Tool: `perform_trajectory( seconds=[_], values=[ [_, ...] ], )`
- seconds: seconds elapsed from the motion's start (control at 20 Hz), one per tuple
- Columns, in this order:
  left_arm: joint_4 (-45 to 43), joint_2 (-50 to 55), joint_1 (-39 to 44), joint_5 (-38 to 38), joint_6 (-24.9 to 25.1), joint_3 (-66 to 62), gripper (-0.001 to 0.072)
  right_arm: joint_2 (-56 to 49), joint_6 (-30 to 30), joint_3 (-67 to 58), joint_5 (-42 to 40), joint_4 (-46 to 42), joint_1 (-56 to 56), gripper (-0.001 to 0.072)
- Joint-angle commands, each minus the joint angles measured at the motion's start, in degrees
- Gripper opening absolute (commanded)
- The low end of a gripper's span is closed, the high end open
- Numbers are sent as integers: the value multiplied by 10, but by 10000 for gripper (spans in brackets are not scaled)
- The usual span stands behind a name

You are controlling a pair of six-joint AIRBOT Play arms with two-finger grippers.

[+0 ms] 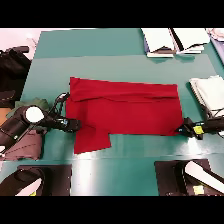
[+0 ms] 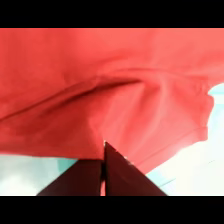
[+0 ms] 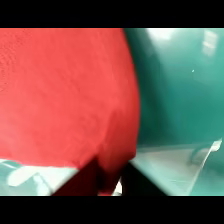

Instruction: Fold the shirts.

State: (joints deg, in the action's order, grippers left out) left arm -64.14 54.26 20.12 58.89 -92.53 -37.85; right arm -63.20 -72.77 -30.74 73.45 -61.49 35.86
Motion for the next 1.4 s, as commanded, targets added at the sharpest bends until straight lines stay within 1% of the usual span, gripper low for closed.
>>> perform_trajectory(
  seconds=[0.0,0.05,0.1,0.15,0.2,0.3,0.35,0.45,0.6,0.75,0.85,1.0,1.2,1.25,1.35],
  values=[
    [-52,-12,0,63,-5,-17,21,24,4,-22,-12,-14,-75,20],
    [-71,-37,0,70,-12,-19,20,42,3,-39,-1,-35,-92,20],
    [-90,-66,0,80,-32,-19,20,64,0,-58,17,-63,-106,20],
    [-111,-97,0,103,-53,-19,21,86,-3,-74,37,-87,-116,20],
    [-118,-122,0,137,-63,-19,21,109,-7,-89,57,-109,-124,20],
    [-102,-159,0,198,-65,-19,21,155,-12,-103,89,-139,-126,20],
    [-92,-173,0,217,-65,-19,22,179,-14,-103,100,-153,-125,20],
    [-76,-180,0,223,-64,-19,21,218,-24,-102,106,-171,-125,20],
    [-93,-174,0,157,-45,-29,21,221,-29,-112,92,-160,-126,19],
    [-149,-130,-1,91,-45,-55,21,158,-39,-166,90,-160,-126,19],
    [-171,-75,-1,40,-44,-83,21,102,-50,-217,73,-161,-135,19],
    [-203,36,-1,-34,-44,-141,22,18,-58,-287,57,-161,-176,19],
    [-211,162,-17,-56,-45,-206,22,-95,-75,-379,47,-160,-218,20],
    [-210,179,-28,-61,-45,-213,23,-117,-77,-397,45,-158,-219,20],
    [-209,195,-48,-81,-45,-215,23,-160,-77,-432,46,-118,-219,21]
  ],
)
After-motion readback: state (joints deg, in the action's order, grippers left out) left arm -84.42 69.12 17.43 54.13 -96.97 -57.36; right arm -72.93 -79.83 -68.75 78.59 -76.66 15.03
